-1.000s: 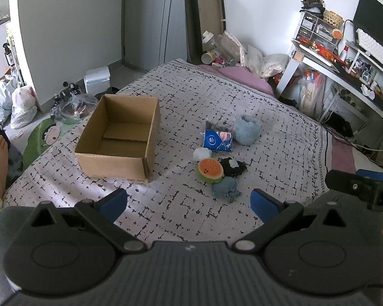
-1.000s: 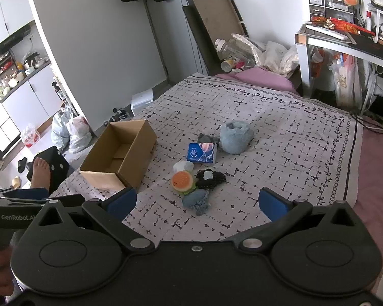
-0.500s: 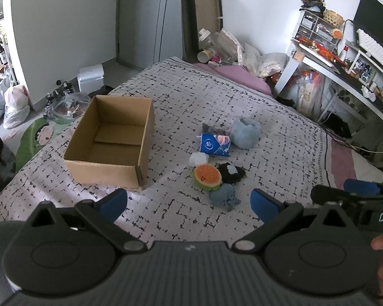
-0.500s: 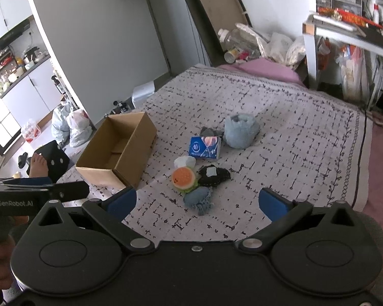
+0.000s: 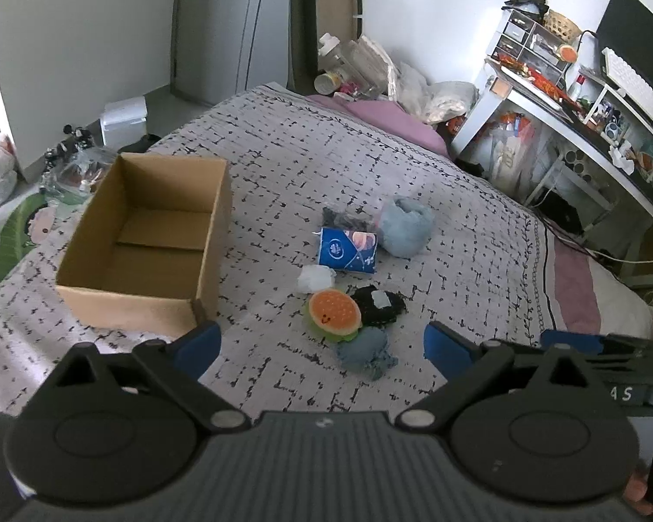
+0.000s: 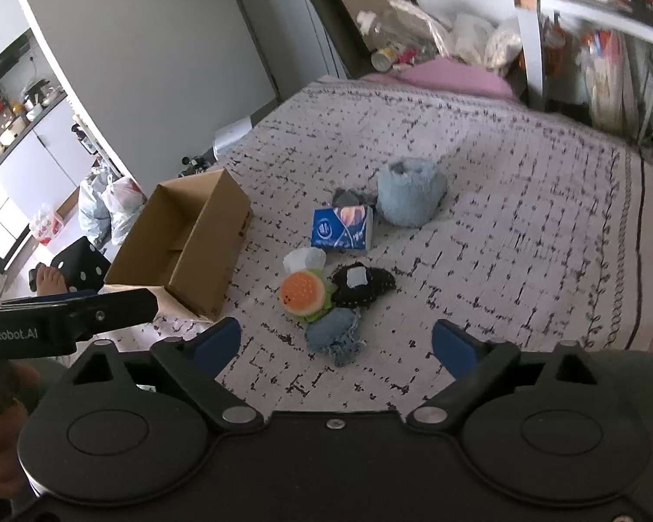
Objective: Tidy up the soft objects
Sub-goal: 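Grasp the burger plush with the left tool while the right tool grasps the denim plush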
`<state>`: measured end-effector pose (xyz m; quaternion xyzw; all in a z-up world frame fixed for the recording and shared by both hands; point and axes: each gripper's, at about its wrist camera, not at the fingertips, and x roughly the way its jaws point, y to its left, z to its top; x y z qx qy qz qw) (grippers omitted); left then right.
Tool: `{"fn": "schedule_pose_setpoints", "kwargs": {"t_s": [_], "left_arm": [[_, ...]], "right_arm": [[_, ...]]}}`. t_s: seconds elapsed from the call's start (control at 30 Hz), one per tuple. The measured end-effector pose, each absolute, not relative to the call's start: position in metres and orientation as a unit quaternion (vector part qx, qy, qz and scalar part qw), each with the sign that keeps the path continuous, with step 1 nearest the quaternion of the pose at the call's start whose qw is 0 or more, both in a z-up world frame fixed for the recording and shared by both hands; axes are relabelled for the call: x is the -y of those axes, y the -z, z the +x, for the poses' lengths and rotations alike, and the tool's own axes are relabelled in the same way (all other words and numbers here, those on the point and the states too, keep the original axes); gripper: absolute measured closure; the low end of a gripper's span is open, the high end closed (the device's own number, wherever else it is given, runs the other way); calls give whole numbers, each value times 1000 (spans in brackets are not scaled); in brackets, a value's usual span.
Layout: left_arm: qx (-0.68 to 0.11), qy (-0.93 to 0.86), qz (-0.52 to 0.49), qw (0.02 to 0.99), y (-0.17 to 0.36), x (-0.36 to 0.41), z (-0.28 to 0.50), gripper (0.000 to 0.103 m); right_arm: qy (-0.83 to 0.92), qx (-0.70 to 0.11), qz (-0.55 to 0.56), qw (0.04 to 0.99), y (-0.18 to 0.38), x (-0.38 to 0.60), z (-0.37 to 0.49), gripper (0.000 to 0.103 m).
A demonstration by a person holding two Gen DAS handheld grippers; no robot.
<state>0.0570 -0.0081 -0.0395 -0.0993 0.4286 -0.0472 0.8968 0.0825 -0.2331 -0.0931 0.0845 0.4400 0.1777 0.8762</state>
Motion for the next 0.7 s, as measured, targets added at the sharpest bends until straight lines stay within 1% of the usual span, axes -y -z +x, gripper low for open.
{"fn": "schedule_pose_setpoints", "kwargs": {"t_s": [0.03, 0.07, 0.13, 0.17, 0.23, 0.33, 0.4, 0.47, 0.6, 0.7], "left_arm": [[-429, 50, -102, 896, 43, 8, 60, 5], [-431, 52, -106, 894, 45, 8, 63, 9], [-439, 57, -114, 890, 52, 8, 70, 14], [-441, 60, -117, 888, 55, 8, 73, 15], [-448, 63, -120, 884, 63, 9, 80, 18], [-461, 71, -128, 876, 75, 11, 90, 27], [-469, 73, -137, 870, 83, 11, 97, 30], [-476, 73, -144, 864, 90, 12, 104, 35], [-489, 73, -155, 855, 104, 13, 120, 37], [-497, 69, -161, 850, 113, 14, 131, 37]], "right_arm": [[-178, -445, 86, 873, 96, 233, 85, 18], [-179, -449, 86, 871, 99, 232, 88, 20], [-183, -459, 91, 865, 105, 231, 93, 25], [-184, -463, 97, 862, 107, 231, 95, 27], [-184, -472, 112, 855, 112, 232, 101, 33], [-181, -483, 127, 847, 120, 232, 110, 38], [-178, -491, 133, 843, 126, 231, 116, 42], [-179, -496, 141, 838, 132, 229, 122, 44], [-177, -515, 154, 825, 145, 224, 137, 54], [-175, -526, 156, 817, 154, 220, 146, 54]]}}
